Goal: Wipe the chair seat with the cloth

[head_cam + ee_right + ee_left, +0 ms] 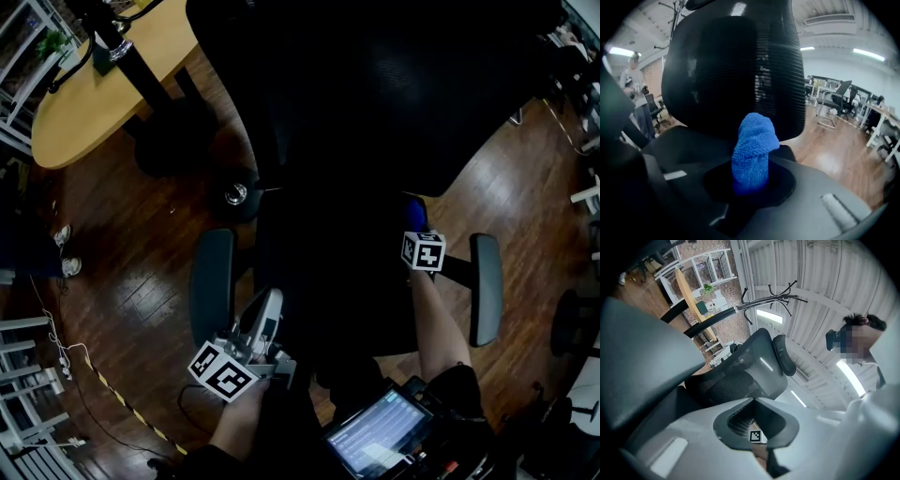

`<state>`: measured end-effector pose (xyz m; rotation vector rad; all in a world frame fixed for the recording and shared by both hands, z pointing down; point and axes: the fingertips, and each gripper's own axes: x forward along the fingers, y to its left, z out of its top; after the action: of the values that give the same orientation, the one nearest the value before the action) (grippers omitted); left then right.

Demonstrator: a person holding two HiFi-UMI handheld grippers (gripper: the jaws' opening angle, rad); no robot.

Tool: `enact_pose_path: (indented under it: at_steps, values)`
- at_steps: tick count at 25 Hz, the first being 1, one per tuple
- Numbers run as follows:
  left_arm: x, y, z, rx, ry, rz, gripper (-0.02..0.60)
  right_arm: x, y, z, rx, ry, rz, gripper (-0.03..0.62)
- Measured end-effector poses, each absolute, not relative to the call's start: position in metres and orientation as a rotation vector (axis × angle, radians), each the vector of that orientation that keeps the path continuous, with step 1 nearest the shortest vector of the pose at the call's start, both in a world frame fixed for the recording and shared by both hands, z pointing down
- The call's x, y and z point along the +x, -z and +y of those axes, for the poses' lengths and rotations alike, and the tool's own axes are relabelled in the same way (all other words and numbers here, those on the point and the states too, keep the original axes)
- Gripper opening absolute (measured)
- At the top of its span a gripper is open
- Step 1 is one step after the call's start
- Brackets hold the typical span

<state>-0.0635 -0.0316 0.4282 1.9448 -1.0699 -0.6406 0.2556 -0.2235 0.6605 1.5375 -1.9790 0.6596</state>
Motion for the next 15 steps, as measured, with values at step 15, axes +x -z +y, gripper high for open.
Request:
enact_pose_path:
  at_steps: [15]
  values:
    - [-0.094,-0.415,-0.026,1.951,0.685,-1.112,-0.006,-0.126,-0.671,-0.140,0.776,-0.600,-2.394,0.049]
